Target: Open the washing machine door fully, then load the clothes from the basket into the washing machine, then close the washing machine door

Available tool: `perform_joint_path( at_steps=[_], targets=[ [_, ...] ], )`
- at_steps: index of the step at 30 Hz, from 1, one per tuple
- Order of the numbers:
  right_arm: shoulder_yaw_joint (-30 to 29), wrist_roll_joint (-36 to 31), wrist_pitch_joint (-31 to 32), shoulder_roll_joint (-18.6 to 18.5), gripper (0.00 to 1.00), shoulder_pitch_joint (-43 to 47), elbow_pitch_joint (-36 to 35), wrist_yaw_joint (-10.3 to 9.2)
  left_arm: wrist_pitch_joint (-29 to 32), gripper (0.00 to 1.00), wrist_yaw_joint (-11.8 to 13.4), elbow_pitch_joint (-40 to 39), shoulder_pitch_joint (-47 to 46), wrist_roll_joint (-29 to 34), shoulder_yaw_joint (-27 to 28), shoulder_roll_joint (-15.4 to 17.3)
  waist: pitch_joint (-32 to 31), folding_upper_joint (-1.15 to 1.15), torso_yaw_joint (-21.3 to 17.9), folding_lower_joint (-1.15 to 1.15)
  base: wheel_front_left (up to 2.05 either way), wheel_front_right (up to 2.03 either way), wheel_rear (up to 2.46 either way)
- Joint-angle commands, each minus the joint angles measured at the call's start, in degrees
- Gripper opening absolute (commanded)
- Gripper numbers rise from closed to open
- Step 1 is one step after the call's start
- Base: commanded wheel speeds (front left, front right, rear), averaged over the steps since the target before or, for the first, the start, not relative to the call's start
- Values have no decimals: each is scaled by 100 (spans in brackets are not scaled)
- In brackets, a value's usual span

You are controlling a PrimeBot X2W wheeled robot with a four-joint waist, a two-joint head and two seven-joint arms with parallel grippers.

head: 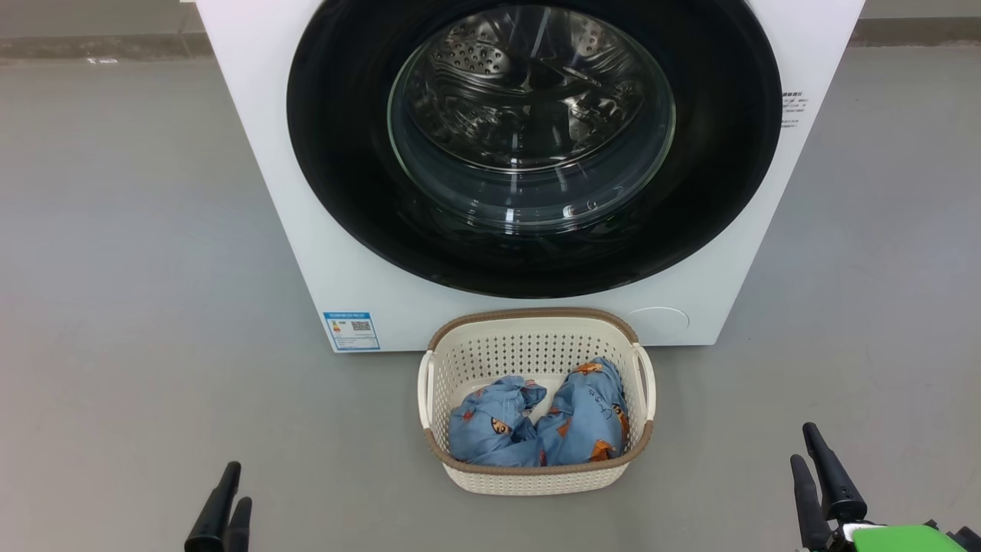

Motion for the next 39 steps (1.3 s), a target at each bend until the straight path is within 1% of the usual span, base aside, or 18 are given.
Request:
perform_joint_path(
  at_steps=[1,4,15,20,39],
  targets=[
    [56,-94,-32,-61,100,-116,-167,-1,-49,100,-7,-186,-137,66,6,78,3,0,3,-2,0,0,0],
    [96,-282,-83,-92,100,-117,-194,-1,-100,100,-7,-239,-126,230,-8,81,10,0,11,-5,0,0,0],
    [266,-1126,-268,-189,100,-91,-244,-1,-285,100,-9,-368,-92,1100,-51,93,8,0,39,-6,0,0,0],
    [303,-1410,-335,-231,100,-94,-251,-1,-352,100,-4,-437,-78,1457,-60,97,9,0,51,-6,0,0,0],
    [433,-2738,-653,-355,100,-57,-266,-2,-673,100,181,-670,30,3113,-332,116,4,0,111,-6,0,0,0]
  ],
)
